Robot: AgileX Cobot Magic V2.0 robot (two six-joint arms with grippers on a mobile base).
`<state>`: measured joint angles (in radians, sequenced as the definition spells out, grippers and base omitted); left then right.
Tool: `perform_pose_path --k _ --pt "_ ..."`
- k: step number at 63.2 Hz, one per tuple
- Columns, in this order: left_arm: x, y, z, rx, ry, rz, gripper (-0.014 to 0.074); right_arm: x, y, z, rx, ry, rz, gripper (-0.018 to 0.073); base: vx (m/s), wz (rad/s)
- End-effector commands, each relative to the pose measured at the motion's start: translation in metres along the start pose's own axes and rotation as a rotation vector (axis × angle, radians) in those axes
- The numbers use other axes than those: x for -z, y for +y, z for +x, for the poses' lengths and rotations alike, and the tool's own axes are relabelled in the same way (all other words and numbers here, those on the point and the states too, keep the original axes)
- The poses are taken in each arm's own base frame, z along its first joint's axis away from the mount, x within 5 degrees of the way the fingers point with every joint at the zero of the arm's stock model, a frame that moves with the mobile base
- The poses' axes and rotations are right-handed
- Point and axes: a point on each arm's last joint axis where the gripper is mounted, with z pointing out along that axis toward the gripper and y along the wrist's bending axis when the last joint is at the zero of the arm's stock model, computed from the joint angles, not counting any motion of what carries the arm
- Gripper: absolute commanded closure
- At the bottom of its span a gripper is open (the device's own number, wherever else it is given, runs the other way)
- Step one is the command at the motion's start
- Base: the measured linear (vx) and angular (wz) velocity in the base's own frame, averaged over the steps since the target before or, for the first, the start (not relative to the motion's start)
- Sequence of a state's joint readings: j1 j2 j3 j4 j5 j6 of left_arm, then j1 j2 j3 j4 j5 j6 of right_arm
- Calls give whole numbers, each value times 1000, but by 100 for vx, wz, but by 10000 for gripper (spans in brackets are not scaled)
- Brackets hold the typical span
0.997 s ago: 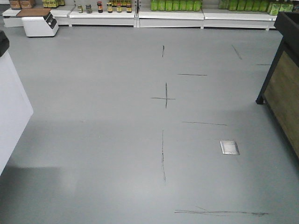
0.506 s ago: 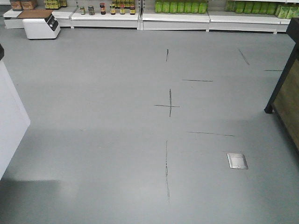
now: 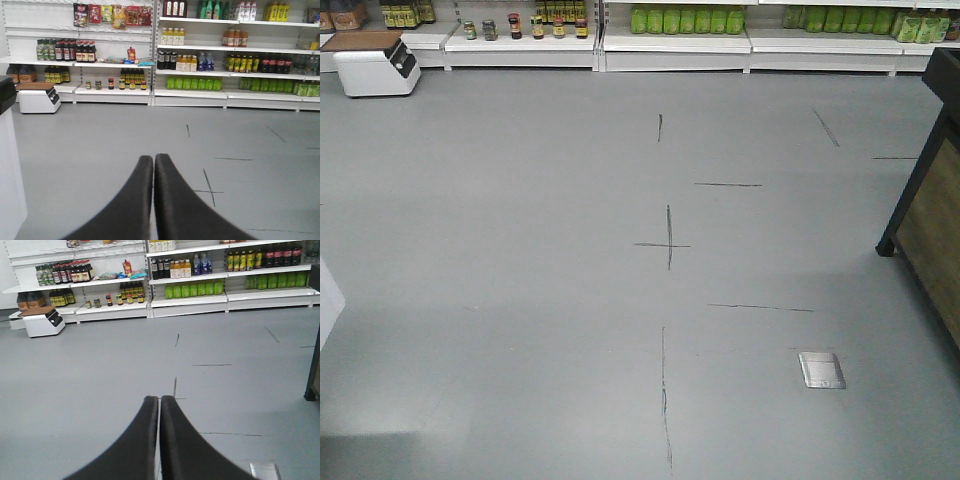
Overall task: Pick three apples into basket with both arms
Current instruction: 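Drive the base across the floor toward the fruit display tables, then turn and approach the table holding the light-blue basket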
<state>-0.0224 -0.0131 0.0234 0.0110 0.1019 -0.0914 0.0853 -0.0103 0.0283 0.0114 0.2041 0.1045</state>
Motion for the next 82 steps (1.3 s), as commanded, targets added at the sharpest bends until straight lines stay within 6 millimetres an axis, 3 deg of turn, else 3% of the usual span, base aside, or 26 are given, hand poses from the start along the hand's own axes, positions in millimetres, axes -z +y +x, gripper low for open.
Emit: perform_pose_path --k 1,45,82 --pt "-1 0 0 3 -62 4 603 0 0 -2 12 -65 -1 564 24 -13" --pt "-1 0 0 3 -62 4 603 0 0 -2 12 -65 -1 564 25 -25" --pt "-1 0 0 3 -62 4 603 0 0 -2 12 -65 -1 564 19 -55"
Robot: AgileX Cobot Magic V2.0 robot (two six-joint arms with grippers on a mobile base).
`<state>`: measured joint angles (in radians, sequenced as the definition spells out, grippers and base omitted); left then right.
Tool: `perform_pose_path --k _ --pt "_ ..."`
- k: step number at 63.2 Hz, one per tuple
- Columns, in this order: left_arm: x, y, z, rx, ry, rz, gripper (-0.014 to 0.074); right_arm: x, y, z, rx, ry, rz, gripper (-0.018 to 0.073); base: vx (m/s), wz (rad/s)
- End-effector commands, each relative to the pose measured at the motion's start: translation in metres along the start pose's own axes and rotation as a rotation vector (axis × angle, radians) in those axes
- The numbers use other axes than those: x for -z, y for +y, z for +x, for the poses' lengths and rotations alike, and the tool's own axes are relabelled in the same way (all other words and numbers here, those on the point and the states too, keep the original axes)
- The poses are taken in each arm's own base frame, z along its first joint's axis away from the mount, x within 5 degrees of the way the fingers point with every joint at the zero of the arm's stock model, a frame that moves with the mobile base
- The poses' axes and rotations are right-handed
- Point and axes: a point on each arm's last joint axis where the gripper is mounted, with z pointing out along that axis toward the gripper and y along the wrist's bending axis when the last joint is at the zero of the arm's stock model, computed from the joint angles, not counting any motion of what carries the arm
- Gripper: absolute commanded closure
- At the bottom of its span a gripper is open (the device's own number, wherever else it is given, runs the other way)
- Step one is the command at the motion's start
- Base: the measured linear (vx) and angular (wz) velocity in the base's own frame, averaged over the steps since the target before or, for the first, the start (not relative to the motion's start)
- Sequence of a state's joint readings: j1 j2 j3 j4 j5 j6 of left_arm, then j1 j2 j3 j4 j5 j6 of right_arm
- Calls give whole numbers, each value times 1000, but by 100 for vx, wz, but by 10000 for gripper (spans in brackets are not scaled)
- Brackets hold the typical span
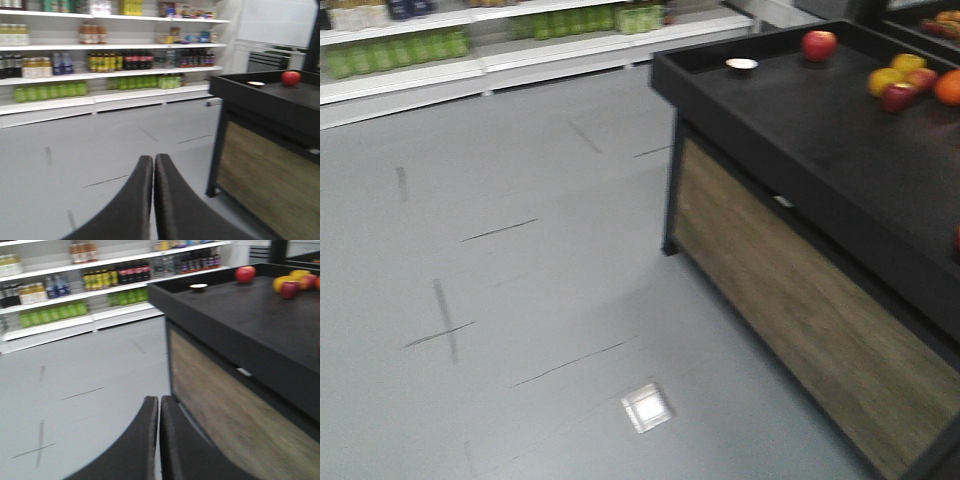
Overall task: Pick three apples into basket with both arms
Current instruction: 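Turn and approach the table holding the light-blue basket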
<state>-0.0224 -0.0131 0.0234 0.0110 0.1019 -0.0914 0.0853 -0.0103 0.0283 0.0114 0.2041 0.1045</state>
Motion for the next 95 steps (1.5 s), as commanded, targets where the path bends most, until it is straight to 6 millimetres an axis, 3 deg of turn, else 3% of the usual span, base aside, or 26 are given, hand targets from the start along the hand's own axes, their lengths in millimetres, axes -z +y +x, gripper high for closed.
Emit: perform_pose_path --k 1,95 --pt "-1 0 0 3 -62 4 603 0 0 -2 12 -65 -1 564 15 -67" --pt "-1 0 0 3 -62 4 603 0 0 -2 12 -64 -1 564 11 -55"
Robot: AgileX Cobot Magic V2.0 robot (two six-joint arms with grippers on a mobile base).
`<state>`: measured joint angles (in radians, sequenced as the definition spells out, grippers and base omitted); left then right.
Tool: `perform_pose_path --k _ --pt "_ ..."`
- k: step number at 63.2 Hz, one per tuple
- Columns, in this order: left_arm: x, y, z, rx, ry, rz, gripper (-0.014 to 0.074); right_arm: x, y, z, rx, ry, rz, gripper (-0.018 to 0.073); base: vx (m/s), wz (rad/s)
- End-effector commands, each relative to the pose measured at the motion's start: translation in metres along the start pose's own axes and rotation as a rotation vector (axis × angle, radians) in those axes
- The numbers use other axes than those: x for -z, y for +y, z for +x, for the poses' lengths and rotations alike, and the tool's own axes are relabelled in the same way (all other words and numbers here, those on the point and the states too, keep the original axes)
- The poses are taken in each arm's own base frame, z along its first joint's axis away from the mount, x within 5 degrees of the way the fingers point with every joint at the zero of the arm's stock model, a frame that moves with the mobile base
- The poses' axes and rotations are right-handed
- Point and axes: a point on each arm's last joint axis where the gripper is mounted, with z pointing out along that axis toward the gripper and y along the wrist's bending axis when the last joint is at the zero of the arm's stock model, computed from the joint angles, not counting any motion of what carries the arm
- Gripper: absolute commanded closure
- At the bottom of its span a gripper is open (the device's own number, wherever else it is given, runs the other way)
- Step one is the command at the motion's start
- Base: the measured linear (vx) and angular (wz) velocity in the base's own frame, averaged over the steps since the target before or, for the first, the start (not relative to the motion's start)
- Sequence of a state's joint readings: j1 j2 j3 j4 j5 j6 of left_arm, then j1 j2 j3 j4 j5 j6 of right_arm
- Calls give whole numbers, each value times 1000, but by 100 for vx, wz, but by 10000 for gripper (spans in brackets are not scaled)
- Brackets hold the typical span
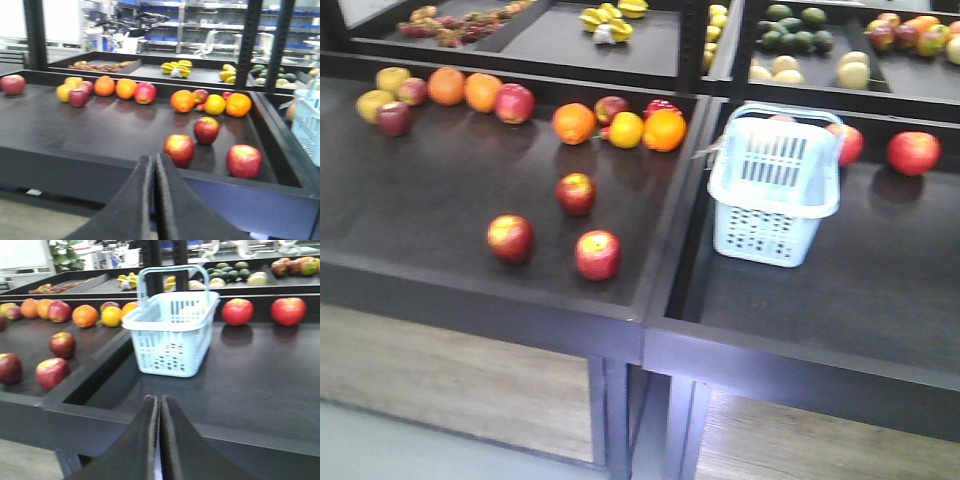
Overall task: Pick three apples into basket with both arms
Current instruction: 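Turn and approach the table holding the light-blue basket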
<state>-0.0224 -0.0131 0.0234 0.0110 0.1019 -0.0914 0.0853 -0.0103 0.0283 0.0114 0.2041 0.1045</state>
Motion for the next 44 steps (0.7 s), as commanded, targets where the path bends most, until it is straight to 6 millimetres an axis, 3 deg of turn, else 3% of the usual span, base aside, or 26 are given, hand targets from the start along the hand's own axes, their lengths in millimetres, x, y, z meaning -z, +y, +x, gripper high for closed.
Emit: perform_pose_path --k 1,44 --pt "-1 0 0 3 -62 4 603 0 0 -2 12 -64 -1 564 5 -32" --pt "-1 0 0 3 -62 4 603 0 0 -2 12 -64 -1 564 8 -26"
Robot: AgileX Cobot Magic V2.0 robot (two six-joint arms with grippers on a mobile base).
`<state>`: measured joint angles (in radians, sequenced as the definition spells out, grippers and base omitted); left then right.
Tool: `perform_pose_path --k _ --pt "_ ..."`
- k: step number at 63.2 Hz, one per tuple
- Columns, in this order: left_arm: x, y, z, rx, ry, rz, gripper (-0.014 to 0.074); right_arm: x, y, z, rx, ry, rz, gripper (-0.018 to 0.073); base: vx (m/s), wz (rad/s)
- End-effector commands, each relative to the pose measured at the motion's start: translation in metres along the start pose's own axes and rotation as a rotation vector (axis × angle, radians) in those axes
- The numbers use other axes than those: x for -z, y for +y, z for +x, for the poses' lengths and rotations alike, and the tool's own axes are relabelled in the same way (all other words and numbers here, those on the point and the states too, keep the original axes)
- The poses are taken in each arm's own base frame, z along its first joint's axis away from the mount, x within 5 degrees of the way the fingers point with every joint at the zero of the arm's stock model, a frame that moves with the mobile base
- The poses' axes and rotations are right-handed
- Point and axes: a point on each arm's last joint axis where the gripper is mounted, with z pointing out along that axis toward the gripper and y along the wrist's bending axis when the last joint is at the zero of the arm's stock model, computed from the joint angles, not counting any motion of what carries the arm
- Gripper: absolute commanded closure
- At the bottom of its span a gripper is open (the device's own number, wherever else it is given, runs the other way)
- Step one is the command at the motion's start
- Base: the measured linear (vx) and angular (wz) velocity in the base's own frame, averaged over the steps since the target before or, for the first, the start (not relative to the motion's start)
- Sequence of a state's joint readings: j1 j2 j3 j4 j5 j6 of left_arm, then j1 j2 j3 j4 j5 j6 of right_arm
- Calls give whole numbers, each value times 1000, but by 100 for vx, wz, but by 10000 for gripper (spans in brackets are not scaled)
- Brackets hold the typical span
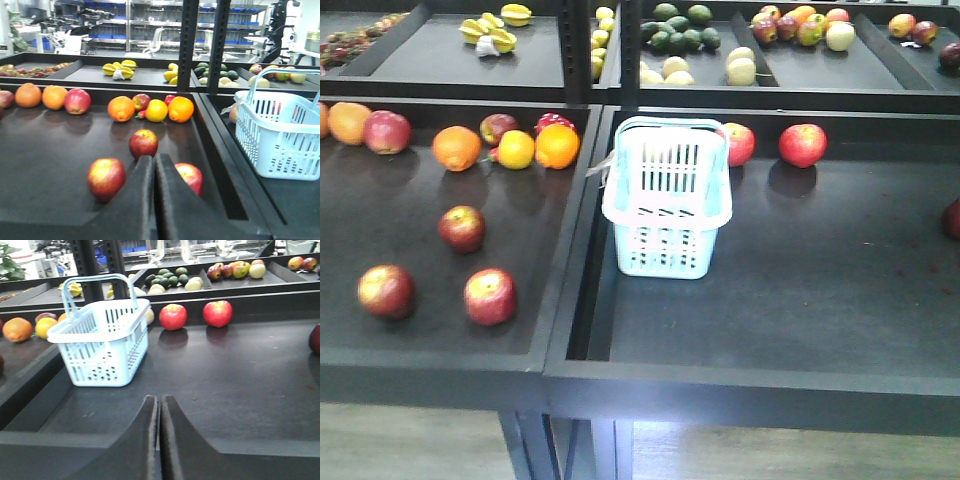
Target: Pick three apples into basket with both arms
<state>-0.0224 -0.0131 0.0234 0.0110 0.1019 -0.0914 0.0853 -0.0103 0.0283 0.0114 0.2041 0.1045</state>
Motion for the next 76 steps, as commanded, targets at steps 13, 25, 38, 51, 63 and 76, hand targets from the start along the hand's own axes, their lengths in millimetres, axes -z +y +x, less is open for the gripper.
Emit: perform_pose_path --k 13,25,38,51,63,76 --pt "-1 0 0 3 -62 4 603 0 0 -2 12 -64 -1 564 13 -15" --pt "-1 0 0 3 -62 4 603 0 0 -2 12 -64 -1 564 12 -9" --pt "-1 0 0 3 -62 4 603 0 0 -2 12 -64 -1 564 10 -8" --pt "-1 0 0 3 -62 4 603 0 0 -2 12 -64 -1 564 7 -5" --pt "-1 0 0 3 -62 4 603 0 0 -2 12 -64 -1 564 7 -1" --pt "-1 0 0 3 -62 4 603 0 0 -2 12 -64 -1 564 6 1"
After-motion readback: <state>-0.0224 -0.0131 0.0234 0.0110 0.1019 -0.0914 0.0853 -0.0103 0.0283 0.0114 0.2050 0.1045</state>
